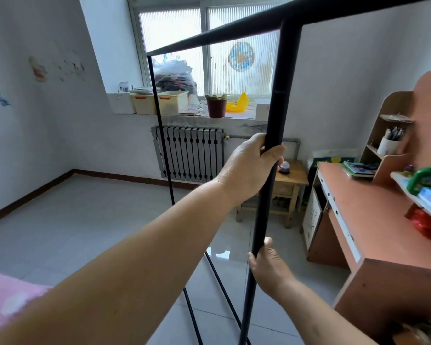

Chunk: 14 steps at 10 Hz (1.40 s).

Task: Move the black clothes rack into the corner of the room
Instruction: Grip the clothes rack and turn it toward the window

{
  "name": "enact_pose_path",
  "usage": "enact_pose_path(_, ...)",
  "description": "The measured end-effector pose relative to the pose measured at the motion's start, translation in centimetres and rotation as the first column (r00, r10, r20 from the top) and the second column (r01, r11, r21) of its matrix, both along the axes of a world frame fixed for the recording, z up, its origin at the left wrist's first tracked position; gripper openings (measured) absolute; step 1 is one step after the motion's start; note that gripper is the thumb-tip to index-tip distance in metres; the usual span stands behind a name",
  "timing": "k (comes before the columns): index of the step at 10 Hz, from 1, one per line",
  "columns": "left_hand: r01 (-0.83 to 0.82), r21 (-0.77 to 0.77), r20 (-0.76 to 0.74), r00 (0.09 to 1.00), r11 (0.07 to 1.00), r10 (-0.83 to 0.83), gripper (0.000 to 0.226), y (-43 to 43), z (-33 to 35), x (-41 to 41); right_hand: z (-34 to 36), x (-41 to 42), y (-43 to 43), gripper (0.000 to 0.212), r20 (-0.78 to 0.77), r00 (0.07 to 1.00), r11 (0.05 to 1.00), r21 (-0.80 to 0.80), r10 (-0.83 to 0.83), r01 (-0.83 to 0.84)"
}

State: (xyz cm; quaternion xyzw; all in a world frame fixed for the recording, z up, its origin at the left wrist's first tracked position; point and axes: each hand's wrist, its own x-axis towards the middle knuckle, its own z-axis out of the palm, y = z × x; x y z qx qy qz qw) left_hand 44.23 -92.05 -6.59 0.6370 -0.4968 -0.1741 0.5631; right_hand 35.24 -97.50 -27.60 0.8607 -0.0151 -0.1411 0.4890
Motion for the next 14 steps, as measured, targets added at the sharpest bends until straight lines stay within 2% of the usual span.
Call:
enact_pose_path(2, -0.082, 0.001, 0.048, 0.995, 0.997, 0.082, 0.021, 0.2, -0.3, -4.4, 0.9, -4.5, 0.2, 0.063, -0.158, 0.982, 0.99, -0.072, 0.107, -0.119)
enact_pose_path(3, -0.113, 0.007, 0.082, 0.99, 0.994, 0.112, 0.024, -0.4, -0.3, -7.2, 1.3, -7.6, -0.6, 0.068, -0.136, 0.98, 0.981, -0.113, 0.143, -0.159)
enact_pose_path(4, -0.141, 0.015, 0.11, 0.984, 0.99, 0.139, 0.027, -1.5, -0.4, -9.9, 1.1, -10.5, -1.7, 0.07, -0.211, 0.971, 0.975, -0.163, 0.114, -0.15)
enact_pose_path(5, -0.162, 0.017, 0.123, 0.98, 0.987, 0.158, 0.028, -2.7, -0.3, -11.6, 1.3, -12.0, -3.3, 0.072, 0.24, 0.967, 0.997, 0.021, -0.081, 0.078)
enact_pose_path(6, -0.149, 0.038, 0.092, 0.985, 0.988, 0.145, 0.028, -4.1, -0.1, -12.5, 0.6, -13.0, -4.2, 0.06, 0.177, 0.897, 0.765, 0.603, -0.405, 0.226)
enact_pose_path(7, -0.111, 0.06, 0.031, 0.993, 0.992, 0.11, 0.03, -5.0, 0.1, -12.3, 1.7, -12.3, -4.8, 0.059, -0.001, 0.699, 0.182, 0.965, -0.716, 0.188)
enact_pose_path(8, -0.086, 0.098, 0.052, 0.995, 0.991, 0.082, 0.029, -4.8, -0.7, -10.4, 2.0, -11.0, -6.7, 0.04, -0.023, 0.478, -0.07, 0.994, -0.878, -0.082)
enact_pose_path(9, -0.133, 0.163, 0.101, 0.988, 0.978, 0.117, 0.023, -4.1, -2.5, -7.0, 1.3, -9.1, -8.6, 0.05, -0.086, 0.538, -0.097, 0.995, -0.838, 0.008)
enact_pose_path(10, -0.177, 0.227, 0.083, 0.983, 0.958, 0.162, 0.021, -3.8, -4.5, -2.9, 1.0, -7.0, -9.9, 0.07, -0.062, 0.514, -0.1, 0.994, -0.856, -0.047)
enact_pose_path(11, -0.177, 0.268, 0.042, 0.984, 0.947, 0.172, 0.017, -4.4, -6.0, 1.0, 1.0, -4.3, -10.8, 0.071, -0.088, 0.493, -0.142, 0.987, -0.866, -0.073)
enact_pose_path(12, -0.164, 0.309, 0.034, 0.986, 0.937, 0.161, 0.014, -5.2, -7.2, 4.3, 0.9, -1.7, -12.2, 0.069, -0.081, 0.469, -0.141, 0.986, -0.879, -0.093)
enact_pose_path(13, -0.171, 0.358, 0.066, 0.985, 0.918, 0.157, 0.012, -5.8, -8.3, 7.9, 0.6, 0.4, -13.8, 0.038, -0.076, 0.466, -0.146, 0.983, -0.882, -0.116)
enact_pose_path(14, -0.184, 0.41, 0.07, 0.983, 0.893, 0.17, 0.011, -6.0, -9.5, 12.2, 0.4, 2.8, -15.4, 0.02, -0.051, 0.448, -0.131, 0.98, -0.893, -0.151)
